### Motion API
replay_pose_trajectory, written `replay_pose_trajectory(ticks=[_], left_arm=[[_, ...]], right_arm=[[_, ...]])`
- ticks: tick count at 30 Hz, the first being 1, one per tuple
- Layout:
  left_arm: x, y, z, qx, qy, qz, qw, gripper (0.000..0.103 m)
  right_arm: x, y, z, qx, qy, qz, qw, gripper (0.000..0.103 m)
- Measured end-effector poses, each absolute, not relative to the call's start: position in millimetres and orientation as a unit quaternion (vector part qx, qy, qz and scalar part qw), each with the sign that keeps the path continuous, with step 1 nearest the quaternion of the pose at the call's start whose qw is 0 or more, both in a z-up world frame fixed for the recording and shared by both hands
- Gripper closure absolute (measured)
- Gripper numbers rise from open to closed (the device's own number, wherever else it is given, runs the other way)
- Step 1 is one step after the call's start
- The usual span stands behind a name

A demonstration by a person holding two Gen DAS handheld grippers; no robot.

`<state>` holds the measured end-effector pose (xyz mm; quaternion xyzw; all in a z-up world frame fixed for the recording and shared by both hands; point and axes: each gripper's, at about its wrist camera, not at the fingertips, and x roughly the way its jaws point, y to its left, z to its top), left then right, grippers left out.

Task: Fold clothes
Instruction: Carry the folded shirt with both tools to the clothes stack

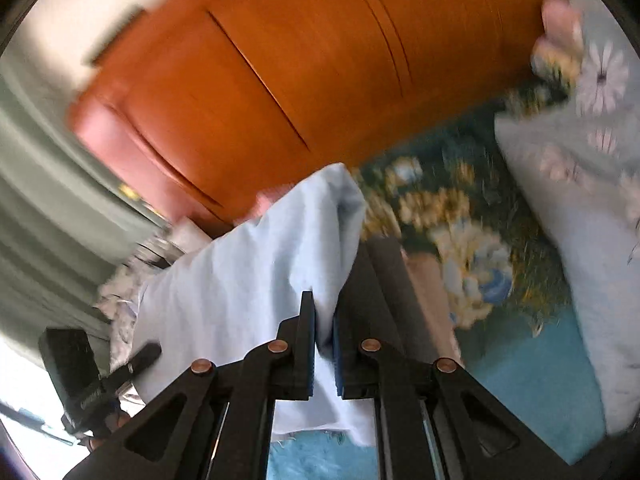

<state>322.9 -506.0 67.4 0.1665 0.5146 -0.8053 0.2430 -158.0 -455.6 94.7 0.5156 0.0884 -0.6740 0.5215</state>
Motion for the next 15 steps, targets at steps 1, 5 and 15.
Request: replay_pose_trajectory(ticks=[1,5,15], left_arm=[[324,-507,55,0.17,0.523,-0.799,0.243,0.093],[328,-504,53,0.166,0.52,-0.805,0.235,0.089],[337,-487,102,0.19,0.418,-0.84,0.288,0.076]], right_arm=[[-160,-465,78,0.528,0.098,-0.673,0.509,0.096],[-171,-473,46,0.553,0.102,-0.668,0.487,0.096],[-156,-457,84,0.484,0.147,-0.697,0.509,0.093]])
